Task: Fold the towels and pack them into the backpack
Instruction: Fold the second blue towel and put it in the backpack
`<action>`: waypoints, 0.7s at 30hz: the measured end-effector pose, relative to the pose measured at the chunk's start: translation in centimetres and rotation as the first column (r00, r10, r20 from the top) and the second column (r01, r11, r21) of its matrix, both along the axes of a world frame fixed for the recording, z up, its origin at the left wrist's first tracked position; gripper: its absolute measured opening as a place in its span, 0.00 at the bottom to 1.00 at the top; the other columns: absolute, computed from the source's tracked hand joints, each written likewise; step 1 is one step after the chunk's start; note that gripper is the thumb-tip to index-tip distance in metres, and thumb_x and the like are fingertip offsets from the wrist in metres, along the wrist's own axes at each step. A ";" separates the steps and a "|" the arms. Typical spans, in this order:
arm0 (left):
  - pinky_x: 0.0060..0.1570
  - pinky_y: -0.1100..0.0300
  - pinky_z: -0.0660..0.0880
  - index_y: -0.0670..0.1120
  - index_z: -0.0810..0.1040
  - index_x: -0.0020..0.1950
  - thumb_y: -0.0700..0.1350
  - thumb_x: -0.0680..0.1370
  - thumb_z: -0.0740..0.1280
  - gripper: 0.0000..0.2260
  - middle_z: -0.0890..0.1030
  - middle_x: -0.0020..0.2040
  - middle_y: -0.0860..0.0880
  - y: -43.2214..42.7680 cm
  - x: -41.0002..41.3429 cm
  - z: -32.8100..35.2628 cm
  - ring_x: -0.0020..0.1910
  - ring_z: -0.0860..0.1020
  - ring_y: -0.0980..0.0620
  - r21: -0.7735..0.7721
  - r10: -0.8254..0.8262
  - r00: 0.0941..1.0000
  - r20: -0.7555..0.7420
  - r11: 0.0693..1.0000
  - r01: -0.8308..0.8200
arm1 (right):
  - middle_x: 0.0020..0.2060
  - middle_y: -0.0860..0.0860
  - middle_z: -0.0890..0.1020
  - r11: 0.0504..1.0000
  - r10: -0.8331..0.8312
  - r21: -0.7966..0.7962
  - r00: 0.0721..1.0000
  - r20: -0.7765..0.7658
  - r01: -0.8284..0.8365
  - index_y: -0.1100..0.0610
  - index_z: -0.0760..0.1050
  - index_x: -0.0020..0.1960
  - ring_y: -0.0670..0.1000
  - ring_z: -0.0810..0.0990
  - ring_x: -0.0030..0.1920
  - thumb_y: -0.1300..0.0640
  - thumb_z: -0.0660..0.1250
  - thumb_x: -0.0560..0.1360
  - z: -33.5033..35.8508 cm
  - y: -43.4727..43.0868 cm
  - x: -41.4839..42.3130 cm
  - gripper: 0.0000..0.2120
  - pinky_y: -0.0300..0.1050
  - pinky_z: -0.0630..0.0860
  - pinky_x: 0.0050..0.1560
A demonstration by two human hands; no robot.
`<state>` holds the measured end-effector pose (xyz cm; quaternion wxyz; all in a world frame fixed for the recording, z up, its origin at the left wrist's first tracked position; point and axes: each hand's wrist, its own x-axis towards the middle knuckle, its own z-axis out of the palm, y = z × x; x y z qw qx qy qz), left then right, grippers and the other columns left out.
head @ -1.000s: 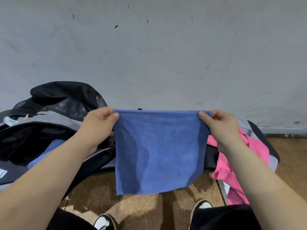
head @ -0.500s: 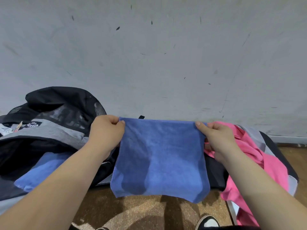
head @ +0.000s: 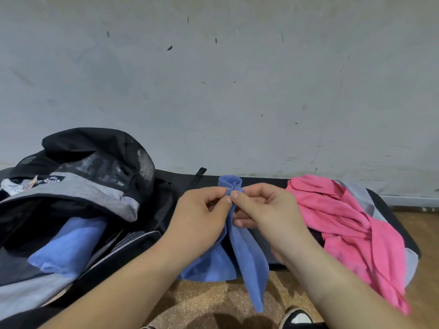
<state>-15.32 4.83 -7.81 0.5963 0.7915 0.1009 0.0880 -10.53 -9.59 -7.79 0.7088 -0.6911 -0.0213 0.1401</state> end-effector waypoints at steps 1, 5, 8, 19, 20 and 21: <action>0.34 0.56 0.80 0.53 0.89 0.49 0.43 0.84 0.67 0.11 0.86 0.35 0.50 0.0 -0.1 0.0 0.30 0.78 0.59 0.017 -0.005 1.000 -0.001 1.000 0.005 | 0.37 0.59 0.87 1.000 0.005 -0.022 1.000 0.025 -0.004 0.61 0.85 0.46 0.51 0.85 0.36 0.60 0.77 0.76 -0.2 0.2 0.0 0.04 0.47 0.85 0.42; 0.45 0.39 0.82 0.52 0.88 0.51 0.44 0.84 0.66 0.10 0.87 0.39 0.44 0.7 -0.4 0.2 0.35 0.83 0.46 0.010 -0.002 1.000 -0.012 1.000 0.003 | 0.40 0.60 0.88 0.999 0.028 -0.029 0.998 0.063 -0.026 0.58 0.87 0.43 0.57 0.87 0.41 0.59 0.76 0.76 -0.5 0.3 0.4 0.04 0.49 0.84 0.43; 0.47 0.40 0.83 0.52 0.88 0.52 0.44 0.84 0.66 0.11 0.88 0.41 0.46 1.0 -0.6 0.1 0.43 0.86 0.42 0.008 -0.014 1.000 -0.009 1.000 0.014 | 0.40 0.60 0.88 0.998 0.067 -0.011 0.995 0.074 -0.066 0.57 0.87 0.40 0.54 0.86 0.41 0.59 0.75 0.77 -0.4 0.4 0.5 0.07 0.48 0.84 0.44; 0.55 0.44 0.82 0.49 0.88 0.49 0.42 0.80 0.72 0.05 0.88 0.44 0.47 2.6 -0.5 0.2 0.48 0.86 0.45 0.007 0.015 0.999 0.032 1.000 -0.015 | 0.48 0.59 0.88 0.966 0.185 0.201 0.978 -0.094 -0.163 0.65 0.84 0.55 0.60 0.86 0.47 0.50 0.63 0.83 0.1 0.4 1.3 0.19 0.54 0.84 0.53; 0.55 0.41 0.82 0.48 0.88 0.48 0.43 0.80 0.71 0.06 0.87 0.44 0.43 2.8 -0.5 0.3 0.45 0.85 0.44 -0.003 0.020 1.000 0.023 1.000 -0.020 | 0.47 0.56 0.87 0.977 0.152 0.158 0.987 -0.049 -0.142 0.62 0.84 0.55 0.59 0.85 0.48 0.51 0.67 0.82 0.1 0.1 1.7 0.15 0.53 0.84 0.53; 0.55 0.38 0.81 0.48 0.87 0.47 0.43 0.81 0.71 0.06 0.87 0.45 0.40 2.9 -0.6 0.6 0.44 0.84 0.45 -0.024 0.013 1.000 0.012 1.000 -0.013 | 0.48 0.54 0.86 0.990 0.114 0.089 0.994 0.000 -0.113 0.59 0.84 0.57 0.56 0.84 0.49 0.52 0.72 0.79 -0.2 -0.3 2.3 0.12 0.52 0.82 0.53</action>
